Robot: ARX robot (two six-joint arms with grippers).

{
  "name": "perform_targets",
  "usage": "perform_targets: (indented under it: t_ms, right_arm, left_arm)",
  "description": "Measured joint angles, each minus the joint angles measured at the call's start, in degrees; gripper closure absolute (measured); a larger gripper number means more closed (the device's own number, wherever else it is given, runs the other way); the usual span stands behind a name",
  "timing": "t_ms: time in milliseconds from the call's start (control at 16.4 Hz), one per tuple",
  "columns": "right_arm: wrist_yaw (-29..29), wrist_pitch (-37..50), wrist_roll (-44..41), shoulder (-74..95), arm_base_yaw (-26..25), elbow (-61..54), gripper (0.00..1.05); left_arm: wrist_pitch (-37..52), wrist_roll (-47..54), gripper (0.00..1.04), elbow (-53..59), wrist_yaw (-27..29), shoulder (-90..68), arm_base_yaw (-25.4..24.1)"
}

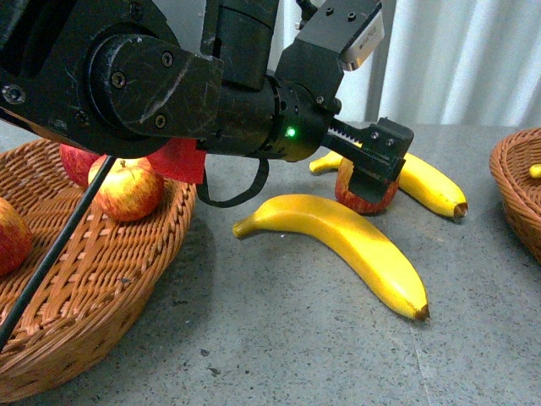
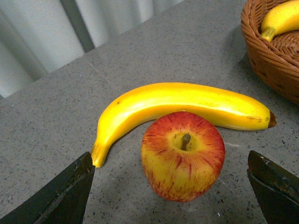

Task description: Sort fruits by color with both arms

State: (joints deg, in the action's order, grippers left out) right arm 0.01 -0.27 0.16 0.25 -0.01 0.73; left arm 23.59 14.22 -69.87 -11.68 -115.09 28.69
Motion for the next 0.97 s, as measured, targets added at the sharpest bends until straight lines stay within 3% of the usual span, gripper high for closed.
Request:
perform_targets:
  t_ms: [913,974]
  right_arm:
    - [0.0,0.0,0.0,0.0,0.0,0.0,0.07]
    - [0.0,0.0,0.0,0.0,0.0,0.0,0.07]
  left_arm:
    - [-1.22,2.56,0.07,-5.64,-2.1,-8.57,0.15]
    - [-1.16,2.54,0.17,-5.68,-2.16,-8.57,0.15]
